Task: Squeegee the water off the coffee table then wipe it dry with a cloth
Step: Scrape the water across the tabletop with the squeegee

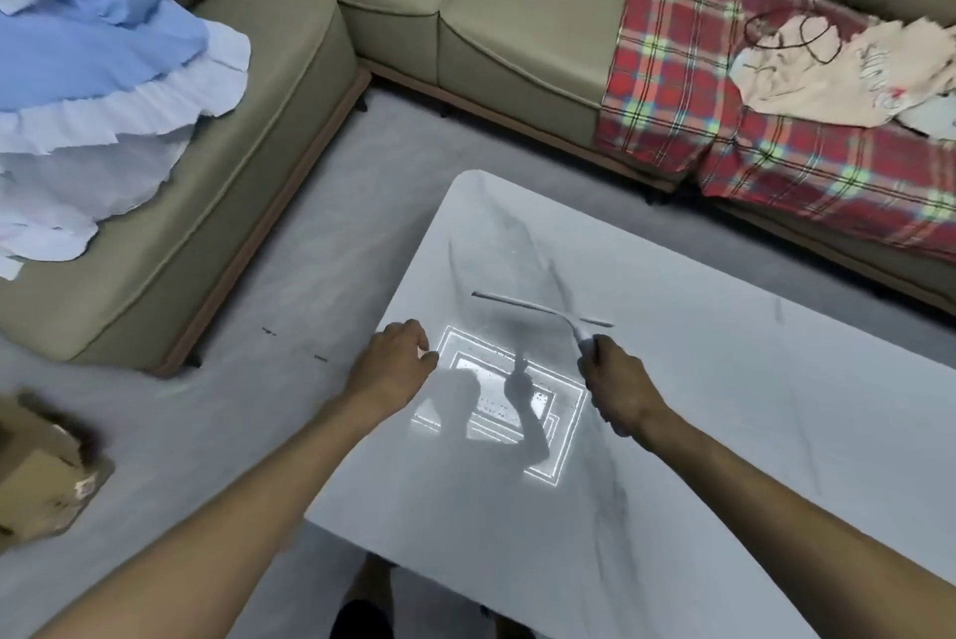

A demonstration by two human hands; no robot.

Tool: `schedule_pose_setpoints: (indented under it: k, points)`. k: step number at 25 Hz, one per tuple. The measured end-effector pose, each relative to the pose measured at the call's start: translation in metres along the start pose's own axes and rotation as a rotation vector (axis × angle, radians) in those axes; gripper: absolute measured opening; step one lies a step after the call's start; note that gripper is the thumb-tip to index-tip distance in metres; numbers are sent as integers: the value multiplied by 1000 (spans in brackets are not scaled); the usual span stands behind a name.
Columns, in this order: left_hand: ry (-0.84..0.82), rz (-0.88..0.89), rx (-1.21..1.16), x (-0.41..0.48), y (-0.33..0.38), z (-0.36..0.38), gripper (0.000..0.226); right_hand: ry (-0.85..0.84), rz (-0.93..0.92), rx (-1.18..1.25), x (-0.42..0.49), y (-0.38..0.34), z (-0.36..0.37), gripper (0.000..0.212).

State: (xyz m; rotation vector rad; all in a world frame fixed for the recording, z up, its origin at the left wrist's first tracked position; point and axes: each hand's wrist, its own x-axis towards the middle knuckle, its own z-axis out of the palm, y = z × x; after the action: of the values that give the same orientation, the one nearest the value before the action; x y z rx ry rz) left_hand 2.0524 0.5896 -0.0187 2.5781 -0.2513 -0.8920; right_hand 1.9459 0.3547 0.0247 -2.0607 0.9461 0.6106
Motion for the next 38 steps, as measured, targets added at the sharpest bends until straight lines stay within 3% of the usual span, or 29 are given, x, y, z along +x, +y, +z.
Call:
schedule_pose_setpoints:
  k: [4,8,12,17,24,30,35,38]
  points:
    - [-79,22,106,127,-57,39,47,144,-133,-151,122,-37,31,32]
    - [-99,91,95,192,-76,63,56,233,-192,-168,239,-103,34,6]
    - [-141,103,79,215,-81,77,61,241,-171,-238,299,-141,54,11]
    - [-105,131,19,221,-85,81,61,245,-155,-324,304,-139,68,23]
    - [-93,160,32,210,-89,88,56,183,-243,-476,234,-58,81,51]
    - [-204,94,-33,214,-85,78,60,16,-149,-545,175,-23,48,43]
    - [-246,81,37,214,-80,79,61,192,-58,-251,232,-67,6,13]
    - [-260,58,74,215,-79,84,59,210,47,-202,265,-75,8,17]
